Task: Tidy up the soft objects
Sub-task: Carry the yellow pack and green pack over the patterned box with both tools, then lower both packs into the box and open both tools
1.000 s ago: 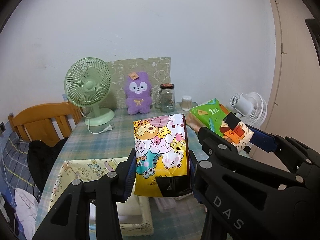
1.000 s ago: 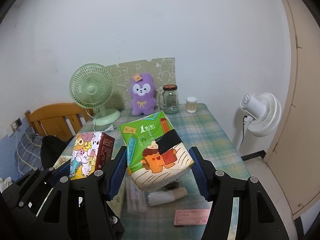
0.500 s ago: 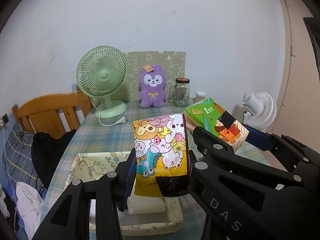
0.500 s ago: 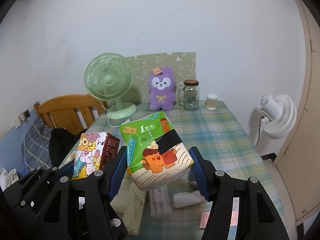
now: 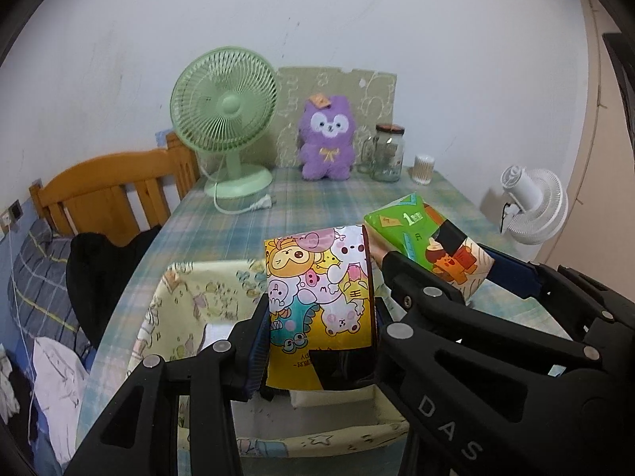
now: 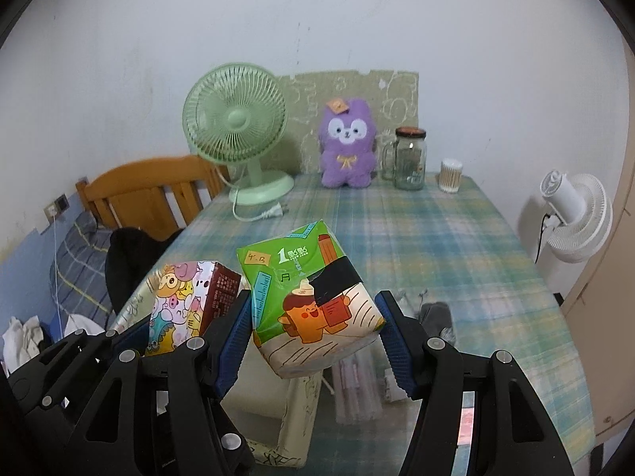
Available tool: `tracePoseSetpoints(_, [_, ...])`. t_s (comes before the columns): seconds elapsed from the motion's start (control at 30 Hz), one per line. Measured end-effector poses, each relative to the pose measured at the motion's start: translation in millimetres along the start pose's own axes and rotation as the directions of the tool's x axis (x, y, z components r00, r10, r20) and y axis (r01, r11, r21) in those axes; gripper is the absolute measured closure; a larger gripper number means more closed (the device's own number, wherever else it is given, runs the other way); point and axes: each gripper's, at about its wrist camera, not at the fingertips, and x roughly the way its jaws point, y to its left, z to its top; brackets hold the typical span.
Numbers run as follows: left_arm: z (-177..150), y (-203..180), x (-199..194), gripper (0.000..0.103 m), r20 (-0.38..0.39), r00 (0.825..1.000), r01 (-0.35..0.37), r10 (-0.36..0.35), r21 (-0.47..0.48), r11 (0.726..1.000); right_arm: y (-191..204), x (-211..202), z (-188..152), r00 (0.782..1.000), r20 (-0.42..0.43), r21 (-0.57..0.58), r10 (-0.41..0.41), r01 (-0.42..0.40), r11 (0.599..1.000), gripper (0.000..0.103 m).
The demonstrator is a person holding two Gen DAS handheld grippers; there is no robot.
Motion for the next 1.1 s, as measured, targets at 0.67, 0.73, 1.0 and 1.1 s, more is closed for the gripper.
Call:
tracePoseSetpoints(0.67, [-22.8, 46.9, 30.4, 0.045, -0.146, 0.985, -0.099, 0.093, -0.033, 0.995, 36.8, 39.6, -18.8, 0.988, -0.114, -0.071, 0.101, -0.109, 0.991, 0.038])
tracePoseSetpoints(0.73, [-23.9, 51.0, 31.8, 0.04, -0.152, 0.983, -0.109, 0.102, -0.041, 0.993, 41.2, 44.2, -19.3, 0.986, -0.122, -0.076, 0.112, -0.122, 0.99, 0.038])
tracePoseSetpoints(1.0, [-26.1, 69.1, 35.6, 0.031, -0.173, 0.977, -0.142, 0.127, -0.08, 0.987, 59.1, 59.8, -17.4, 0.972, -0.153, -0.092, 0.176, -0.191, 0.977, 0.038])
tracePoseSetpoints(1.1, [-25.2, 70.4, 34.8, 0.029, -0.176, 0.978, -0.128, 0.111, -0.088, 0.988, 63.3, 64.2, -14.9, 0.97, -0.158, -0.095, 0.184, -0.2, 0.975, 0.037])
